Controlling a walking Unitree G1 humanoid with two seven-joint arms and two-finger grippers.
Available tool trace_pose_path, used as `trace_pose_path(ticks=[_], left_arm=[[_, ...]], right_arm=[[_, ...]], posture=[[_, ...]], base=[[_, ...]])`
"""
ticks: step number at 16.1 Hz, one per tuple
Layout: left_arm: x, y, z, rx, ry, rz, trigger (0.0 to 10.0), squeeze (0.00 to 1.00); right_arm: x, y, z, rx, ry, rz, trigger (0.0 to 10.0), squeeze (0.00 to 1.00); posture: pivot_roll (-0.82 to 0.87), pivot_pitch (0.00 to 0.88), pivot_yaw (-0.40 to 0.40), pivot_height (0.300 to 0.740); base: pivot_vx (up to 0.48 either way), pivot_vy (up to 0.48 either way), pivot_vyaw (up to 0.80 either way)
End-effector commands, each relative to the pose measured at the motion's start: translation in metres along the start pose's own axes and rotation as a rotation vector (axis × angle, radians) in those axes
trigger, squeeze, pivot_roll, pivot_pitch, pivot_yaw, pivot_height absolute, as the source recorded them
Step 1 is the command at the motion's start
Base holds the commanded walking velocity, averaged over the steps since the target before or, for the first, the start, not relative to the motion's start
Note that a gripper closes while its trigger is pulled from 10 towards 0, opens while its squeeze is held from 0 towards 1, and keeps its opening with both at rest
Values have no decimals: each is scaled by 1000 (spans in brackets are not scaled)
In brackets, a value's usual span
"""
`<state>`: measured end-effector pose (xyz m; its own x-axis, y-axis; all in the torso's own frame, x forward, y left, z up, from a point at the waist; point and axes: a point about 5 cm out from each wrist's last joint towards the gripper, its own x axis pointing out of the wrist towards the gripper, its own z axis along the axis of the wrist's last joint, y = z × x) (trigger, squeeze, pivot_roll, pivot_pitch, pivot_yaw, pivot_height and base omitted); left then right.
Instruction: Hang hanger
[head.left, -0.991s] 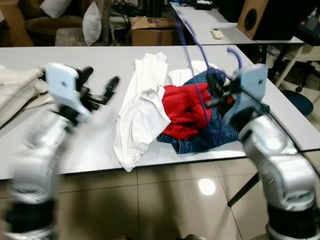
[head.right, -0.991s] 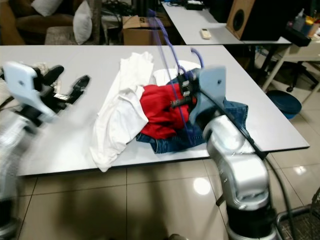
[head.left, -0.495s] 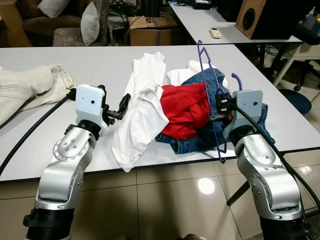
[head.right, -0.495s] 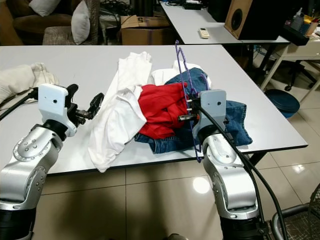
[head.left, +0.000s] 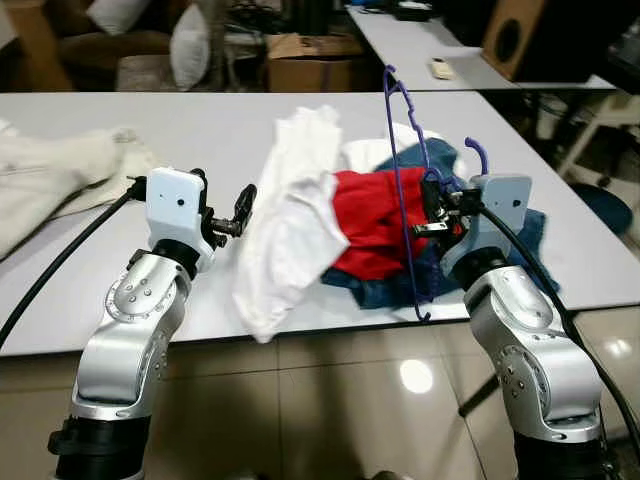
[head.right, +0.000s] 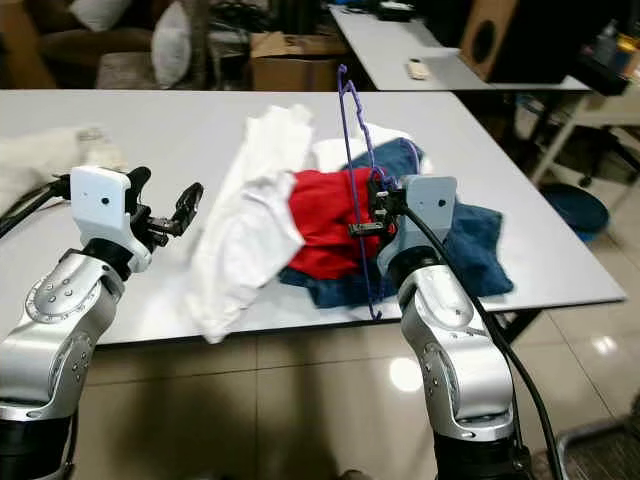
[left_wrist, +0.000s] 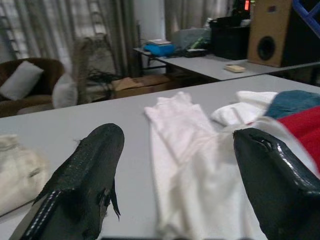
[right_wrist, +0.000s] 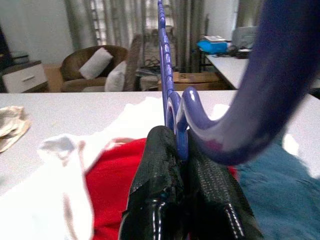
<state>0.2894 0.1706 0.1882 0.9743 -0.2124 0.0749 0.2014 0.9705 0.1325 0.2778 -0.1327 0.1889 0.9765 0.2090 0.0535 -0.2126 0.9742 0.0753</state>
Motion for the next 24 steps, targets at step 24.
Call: trace_pose_path(ticks=[24], left_arm=[[5, 4, 7, 27, -33, 54, 10000, 286]], right_arm=[[14, 5, -6, -183, -35, -61, 10000, 0]], posture=[[-36, 0, -48, 740]], base=[[0, 373, 0]])
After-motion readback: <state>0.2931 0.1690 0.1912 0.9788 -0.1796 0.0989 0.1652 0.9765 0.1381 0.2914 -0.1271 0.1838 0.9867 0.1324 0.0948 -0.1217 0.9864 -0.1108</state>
